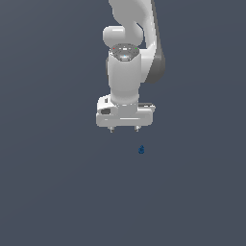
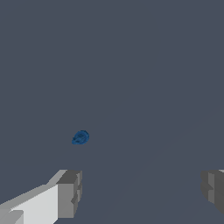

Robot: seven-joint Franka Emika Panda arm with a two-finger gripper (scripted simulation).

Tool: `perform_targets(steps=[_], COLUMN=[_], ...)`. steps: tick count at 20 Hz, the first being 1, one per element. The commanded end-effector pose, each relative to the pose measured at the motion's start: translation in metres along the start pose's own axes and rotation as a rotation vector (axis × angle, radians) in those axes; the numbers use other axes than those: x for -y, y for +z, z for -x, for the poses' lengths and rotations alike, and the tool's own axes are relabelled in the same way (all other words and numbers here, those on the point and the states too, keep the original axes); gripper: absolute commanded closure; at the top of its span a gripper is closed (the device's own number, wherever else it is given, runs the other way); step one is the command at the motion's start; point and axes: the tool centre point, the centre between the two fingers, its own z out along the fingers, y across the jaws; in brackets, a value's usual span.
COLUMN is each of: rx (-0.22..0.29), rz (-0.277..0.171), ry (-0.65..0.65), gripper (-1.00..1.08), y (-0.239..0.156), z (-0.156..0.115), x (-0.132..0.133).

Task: Pick up the object and move it to a goal position.

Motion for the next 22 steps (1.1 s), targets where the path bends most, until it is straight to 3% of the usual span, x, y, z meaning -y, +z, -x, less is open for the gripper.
perform_targets(steps=[1, 11, 22], rx=[0.000, 0.035, 0.036], rz=[0.000, -0.009, -0.010], ry=[0.000, 0.011, 0.049], gripper=[-0.92, -0.92, -0.92], y=[0.000, 0.017, 0.019], z=[0.000, 0.007, 0.006], x=[0.000, 0.018, 0.020])
